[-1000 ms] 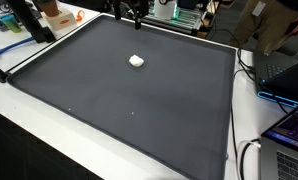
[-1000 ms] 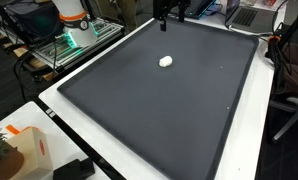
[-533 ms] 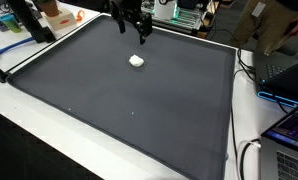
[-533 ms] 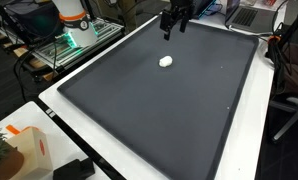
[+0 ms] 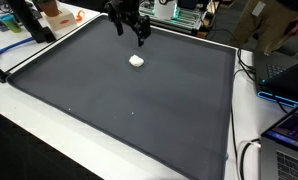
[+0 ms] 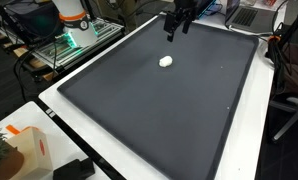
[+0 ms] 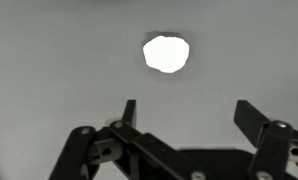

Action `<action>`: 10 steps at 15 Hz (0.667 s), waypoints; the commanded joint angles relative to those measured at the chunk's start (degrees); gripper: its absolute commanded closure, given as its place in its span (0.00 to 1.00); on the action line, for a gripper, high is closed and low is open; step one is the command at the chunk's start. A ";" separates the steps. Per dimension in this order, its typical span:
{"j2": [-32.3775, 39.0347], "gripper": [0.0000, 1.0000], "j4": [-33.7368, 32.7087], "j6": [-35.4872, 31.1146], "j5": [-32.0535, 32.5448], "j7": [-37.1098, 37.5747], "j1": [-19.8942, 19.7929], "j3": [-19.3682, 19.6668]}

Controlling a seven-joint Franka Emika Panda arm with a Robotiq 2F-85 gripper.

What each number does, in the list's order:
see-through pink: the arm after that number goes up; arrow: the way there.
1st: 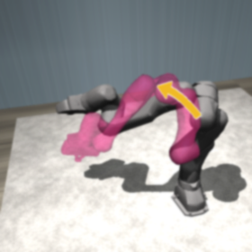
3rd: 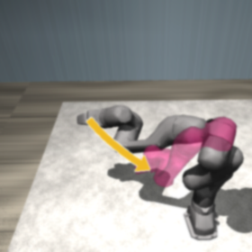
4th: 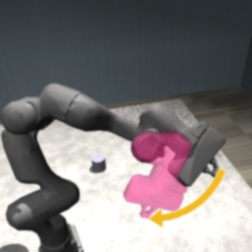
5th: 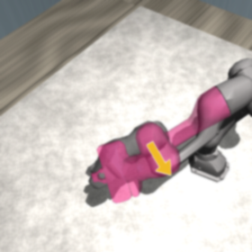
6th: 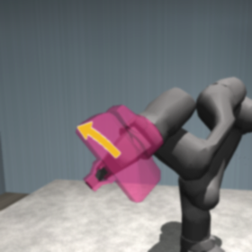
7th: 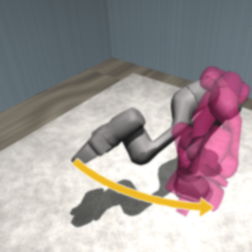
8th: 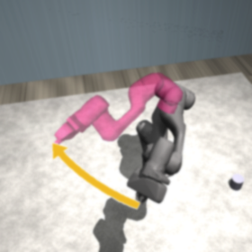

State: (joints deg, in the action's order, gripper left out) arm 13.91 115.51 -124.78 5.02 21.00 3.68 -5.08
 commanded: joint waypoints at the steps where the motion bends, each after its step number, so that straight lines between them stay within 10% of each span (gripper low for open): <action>1: 5.16 0.00 -8.99 8.76 -0.55 -3.31 1.16 1.15; 10: 11.84 0.00 -20.80 23.30 -1.58 -4.33 1.77 1.99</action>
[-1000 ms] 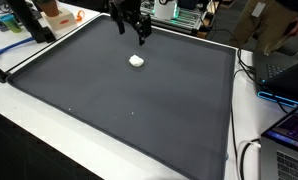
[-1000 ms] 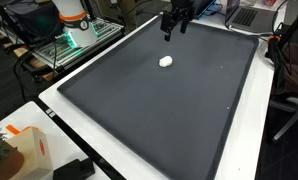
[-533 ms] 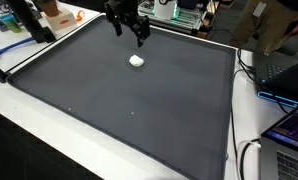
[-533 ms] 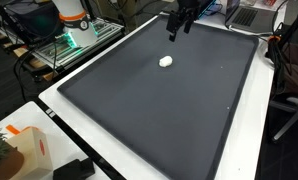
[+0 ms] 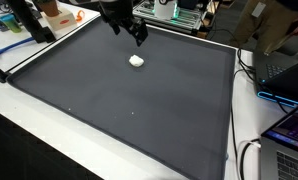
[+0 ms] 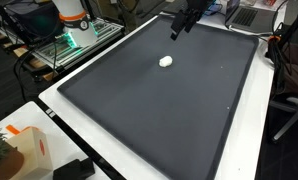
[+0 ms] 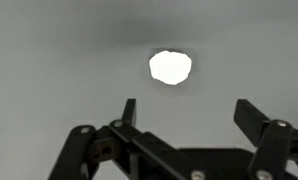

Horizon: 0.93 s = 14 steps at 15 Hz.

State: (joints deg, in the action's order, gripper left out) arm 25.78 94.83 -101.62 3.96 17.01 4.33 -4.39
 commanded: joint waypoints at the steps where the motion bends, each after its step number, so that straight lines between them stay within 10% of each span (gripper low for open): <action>1: 0.72 0.00 -0.79 0.45 -0.69 -0.57 1.11 1.34; 14: 18.59 0.00 -24.08 19.02 -2.19 -3.98 1.12 2.38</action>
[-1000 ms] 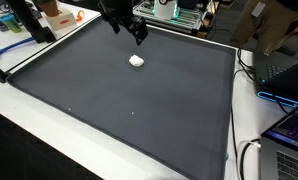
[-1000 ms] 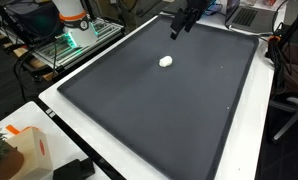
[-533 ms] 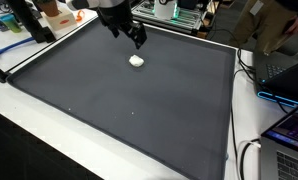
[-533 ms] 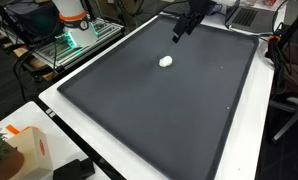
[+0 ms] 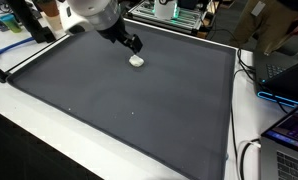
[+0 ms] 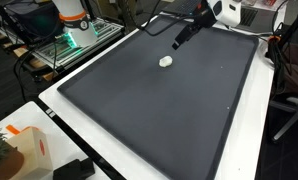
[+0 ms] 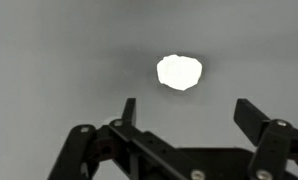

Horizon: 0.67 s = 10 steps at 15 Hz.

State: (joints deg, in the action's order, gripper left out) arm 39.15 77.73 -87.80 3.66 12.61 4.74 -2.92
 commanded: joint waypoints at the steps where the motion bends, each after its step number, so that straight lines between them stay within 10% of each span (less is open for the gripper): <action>1: 6.46 0.00 -8.38 6.34 -2.45 0.62 0.69 0.90; 10: 10.46 0.00 -10.82 7.61 -5.57 3.13 0.61 1.92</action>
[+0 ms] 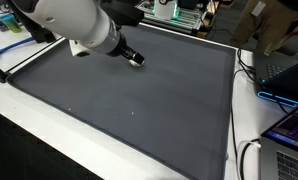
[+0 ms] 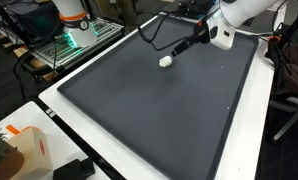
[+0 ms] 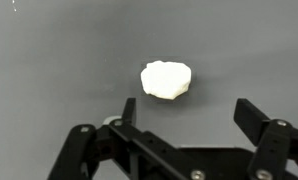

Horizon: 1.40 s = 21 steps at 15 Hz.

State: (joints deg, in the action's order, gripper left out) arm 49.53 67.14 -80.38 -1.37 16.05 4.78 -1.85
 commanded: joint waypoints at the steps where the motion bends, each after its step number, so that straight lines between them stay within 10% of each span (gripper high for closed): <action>1: 0.52 0.00 -0.53 0.42 -0.69 0.23 0.54 1.02; 21: 8.07 0.00 -8.32 6.27 0.19 -2.80 1.04 1.36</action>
State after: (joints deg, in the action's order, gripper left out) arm 55.56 61.79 -74.04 -1.50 14.41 5.38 -1.05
